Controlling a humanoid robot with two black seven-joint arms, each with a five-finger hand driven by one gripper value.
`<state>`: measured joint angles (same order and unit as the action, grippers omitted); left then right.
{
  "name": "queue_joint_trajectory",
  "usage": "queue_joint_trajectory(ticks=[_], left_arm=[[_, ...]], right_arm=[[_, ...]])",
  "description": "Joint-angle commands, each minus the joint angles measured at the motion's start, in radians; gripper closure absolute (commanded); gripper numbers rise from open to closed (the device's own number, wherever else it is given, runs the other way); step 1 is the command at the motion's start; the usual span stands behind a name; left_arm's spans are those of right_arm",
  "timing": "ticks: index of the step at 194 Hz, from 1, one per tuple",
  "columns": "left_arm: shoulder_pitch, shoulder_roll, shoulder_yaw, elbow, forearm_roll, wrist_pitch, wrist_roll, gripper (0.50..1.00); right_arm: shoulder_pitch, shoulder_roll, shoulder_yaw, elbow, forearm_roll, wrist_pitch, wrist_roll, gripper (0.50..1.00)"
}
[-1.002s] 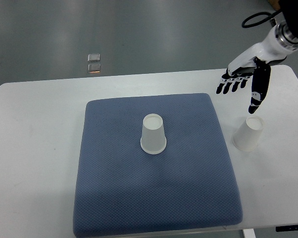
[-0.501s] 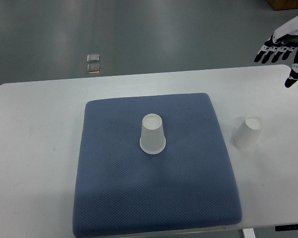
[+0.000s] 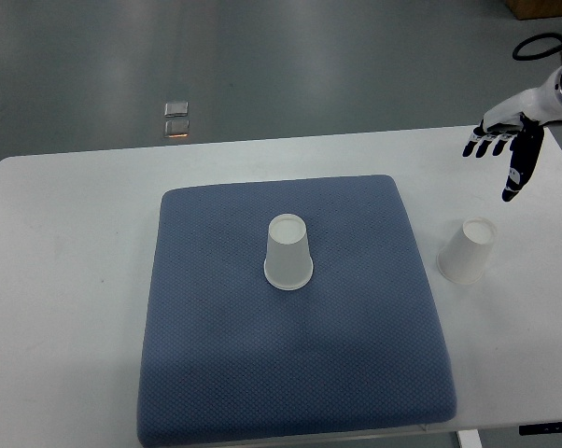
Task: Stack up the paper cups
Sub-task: 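Move the right hand over the white paper cup beside the pad, then lower the right hand and close its fingers around the white cup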
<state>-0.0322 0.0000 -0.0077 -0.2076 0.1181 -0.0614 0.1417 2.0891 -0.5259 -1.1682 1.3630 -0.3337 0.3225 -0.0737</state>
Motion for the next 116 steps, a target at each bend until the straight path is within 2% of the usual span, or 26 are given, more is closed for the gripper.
queue_joint_trajectory(ticks=[1,72,116], left_arm=[[0.000,0.000,0.000,0.002,0.000,0.000,0.001,0.500],[0.002,0.000,0.000,0.005,0.000,0.000,-0.001,0.500],[0.002,0.000,0.000,0.004,0.000,0.000,0.001,0.500]], right_arm=[[-0.043,0.004,0.004,-0.001,0.004,-0.042,-0.005,0.576],[-0.182,0.004,0.015,-0.002,0.004,-0.171,-0.006,0.579],[-0.225,0.006,0.016,-0.002,0.005,-0.226,-0.006,0.581]])
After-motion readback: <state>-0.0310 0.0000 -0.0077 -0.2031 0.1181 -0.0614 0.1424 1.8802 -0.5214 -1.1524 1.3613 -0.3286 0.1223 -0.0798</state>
